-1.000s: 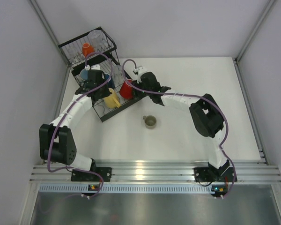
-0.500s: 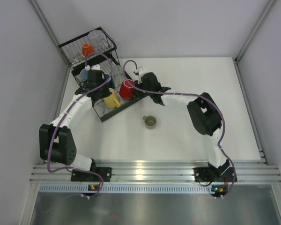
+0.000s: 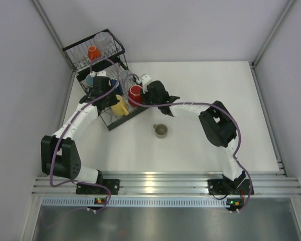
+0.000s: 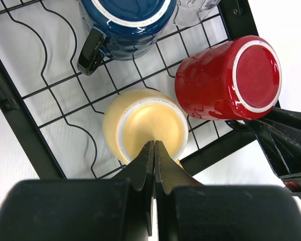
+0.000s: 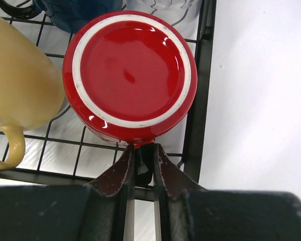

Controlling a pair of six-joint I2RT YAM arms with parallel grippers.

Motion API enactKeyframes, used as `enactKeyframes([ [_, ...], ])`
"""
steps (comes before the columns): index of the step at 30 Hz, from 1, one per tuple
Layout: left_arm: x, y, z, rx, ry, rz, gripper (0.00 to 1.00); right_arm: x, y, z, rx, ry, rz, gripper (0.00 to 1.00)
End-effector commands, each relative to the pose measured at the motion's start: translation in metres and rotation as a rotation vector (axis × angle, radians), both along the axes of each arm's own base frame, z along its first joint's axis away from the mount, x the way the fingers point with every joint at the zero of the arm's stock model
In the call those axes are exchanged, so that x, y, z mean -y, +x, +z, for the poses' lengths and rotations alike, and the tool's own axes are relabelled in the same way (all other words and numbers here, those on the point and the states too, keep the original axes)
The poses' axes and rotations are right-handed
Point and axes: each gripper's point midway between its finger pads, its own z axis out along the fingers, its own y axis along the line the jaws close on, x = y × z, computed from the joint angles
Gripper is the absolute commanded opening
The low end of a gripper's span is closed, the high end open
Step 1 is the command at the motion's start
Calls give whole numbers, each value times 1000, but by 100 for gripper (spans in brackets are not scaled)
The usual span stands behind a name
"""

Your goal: Load the cups into the dish rack

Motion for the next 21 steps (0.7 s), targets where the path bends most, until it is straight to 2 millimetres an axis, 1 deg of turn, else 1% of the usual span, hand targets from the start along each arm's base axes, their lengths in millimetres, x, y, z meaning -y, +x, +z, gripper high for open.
enactKeyframes([
  [1,1,-16,-12,-55,-22,-8,0,2,17,70,243,23,-54,0],
  [6,0,-16,-16,-68,-31,-6,0,8,21,68,271,-10,-80,0],
  [9,0,-16,-15,-65,-30,-6,0,9,20,73,296,-21,-69,0],
  [10,-1,-17,-16,-66,-29,-5,0,12,19,72,300,-25,-75,0],
  [11,-1,-16,-15,-64,-28,-4,0,13,19,79,313,-17,-79,0],
  [13,-2,-16,-15,-62,-27,-2,0,13,20,86,323,-14,-85,0],
  [14,-2,-16,-15,-63,-28,-1,0,12,22,84,320,-25,-82,0],
  [15,-1,-16,-15,-63,-30,-5,0,13,21,76,295,-54,-78,0],
  [16,0,-16,-14,-60,-33,-7,0,10,24,80,294,-52,-75,0],
  [17,0,-16,-14,-60,-33,-7,0,9,23,70,273,-71,-66,2],
  [18,0,-16,-13,-60,-33,-7,0,7,23,68,270,-71,-58,5],
  [20,0,-16,-13,-59,-32,-8,0,4,18,63,250,-60,-35,15],
  [21,-1,-16,-13,-60,-32,-8,0,3,17,63,246,-56,-30,24],
])
